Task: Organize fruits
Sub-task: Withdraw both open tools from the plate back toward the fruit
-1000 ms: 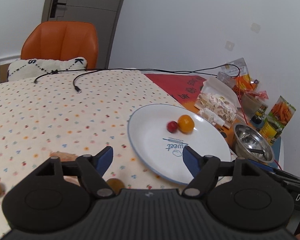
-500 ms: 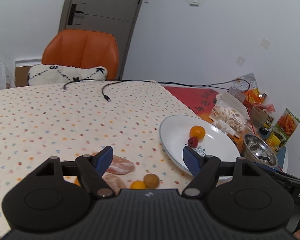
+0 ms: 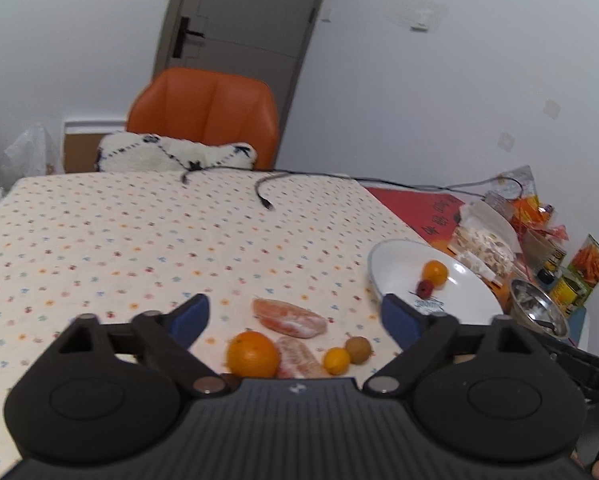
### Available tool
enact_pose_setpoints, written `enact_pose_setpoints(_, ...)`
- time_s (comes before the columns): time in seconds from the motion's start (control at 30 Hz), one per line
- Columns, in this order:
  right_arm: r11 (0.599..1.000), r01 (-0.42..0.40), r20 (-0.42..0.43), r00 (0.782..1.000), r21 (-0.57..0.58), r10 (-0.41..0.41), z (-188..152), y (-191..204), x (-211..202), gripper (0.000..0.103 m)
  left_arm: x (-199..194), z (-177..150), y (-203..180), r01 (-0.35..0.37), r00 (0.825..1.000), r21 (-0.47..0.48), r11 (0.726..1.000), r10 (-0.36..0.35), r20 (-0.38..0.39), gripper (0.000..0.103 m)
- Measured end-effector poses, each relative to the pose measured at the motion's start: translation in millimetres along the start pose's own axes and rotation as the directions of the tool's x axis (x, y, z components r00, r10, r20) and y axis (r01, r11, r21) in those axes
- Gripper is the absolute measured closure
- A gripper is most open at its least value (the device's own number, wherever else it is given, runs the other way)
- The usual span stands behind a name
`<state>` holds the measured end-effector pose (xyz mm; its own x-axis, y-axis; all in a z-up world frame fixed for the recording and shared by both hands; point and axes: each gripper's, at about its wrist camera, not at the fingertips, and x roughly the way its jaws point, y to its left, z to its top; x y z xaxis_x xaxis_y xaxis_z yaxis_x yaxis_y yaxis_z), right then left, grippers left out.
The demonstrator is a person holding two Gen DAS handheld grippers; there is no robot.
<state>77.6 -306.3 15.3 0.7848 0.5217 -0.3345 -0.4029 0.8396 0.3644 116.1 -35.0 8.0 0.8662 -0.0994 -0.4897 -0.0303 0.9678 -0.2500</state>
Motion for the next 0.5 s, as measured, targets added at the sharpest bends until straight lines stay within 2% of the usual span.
enact_pose_setpoints(0.5, 0.999, -0.048, -0.059, 0.997, -0.020, 0.047, -14, 26, 16, 0.000, -11, -19, 38, -0.042, 0.998, -0.038, 0.998, 0.040, -0.040, 0.008)
